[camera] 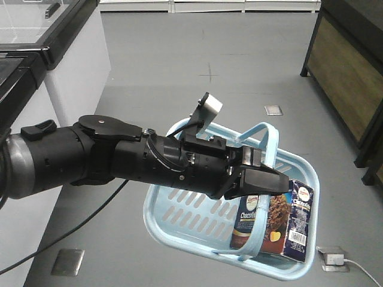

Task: Left arm holds basket, right arm returns cookies
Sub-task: 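Hold the basket with the left gripper while the base turns toward shelves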

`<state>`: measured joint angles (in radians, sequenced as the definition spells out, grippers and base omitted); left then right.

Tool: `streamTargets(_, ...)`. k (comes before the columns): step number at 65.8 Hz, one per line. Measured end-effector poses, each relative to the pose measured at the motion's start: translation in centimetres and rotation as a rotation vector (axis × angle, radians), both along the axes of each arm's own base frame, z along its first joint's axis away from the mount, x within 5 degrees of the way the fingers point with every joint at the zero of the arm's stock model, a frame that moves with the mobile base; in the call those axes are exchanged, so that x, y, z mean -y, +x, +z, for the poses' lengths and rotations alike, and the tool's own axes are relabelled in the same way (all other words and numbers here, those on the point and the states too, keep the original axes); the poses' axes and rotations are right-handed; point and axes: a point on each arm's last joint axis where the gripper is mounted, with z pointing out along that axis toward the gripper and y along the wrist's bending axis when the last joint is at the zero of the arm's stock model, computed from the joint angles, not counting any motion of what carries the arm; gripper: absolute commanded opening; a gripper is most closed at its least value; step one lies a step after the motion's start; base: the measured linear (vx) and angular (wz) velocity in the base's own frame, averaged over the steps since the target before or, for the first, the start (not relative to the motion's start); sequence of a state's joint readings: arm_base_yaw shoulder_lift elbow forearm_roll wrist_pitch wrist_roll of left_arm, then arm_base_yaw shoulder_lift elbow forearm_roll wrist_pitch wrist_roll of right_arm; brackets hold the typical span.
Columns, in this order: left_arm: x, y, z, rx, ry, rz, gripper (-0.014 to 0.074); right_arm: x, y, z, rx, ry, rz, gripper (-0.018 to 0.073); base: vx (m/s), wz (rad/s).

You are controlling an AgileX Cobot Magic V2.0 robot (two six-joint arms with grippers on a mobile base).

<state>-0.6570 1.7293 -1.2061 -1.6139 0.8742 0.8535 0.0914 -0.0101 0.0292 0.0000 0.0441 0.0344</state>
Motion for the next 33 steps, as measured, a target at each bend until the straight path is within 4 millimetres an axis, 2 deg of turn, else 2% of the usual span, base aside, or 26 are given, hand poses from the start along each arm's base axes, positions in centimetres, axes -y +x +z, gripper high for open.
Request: streamTargets(33, -0.03, 0.03, -0.02, 0.002, 0.002, 0.001, -0.0006, 0.00, 0.00, 0.00, 0.000, 0.000, 0.000, -0.0003, 0.34, 0.00)
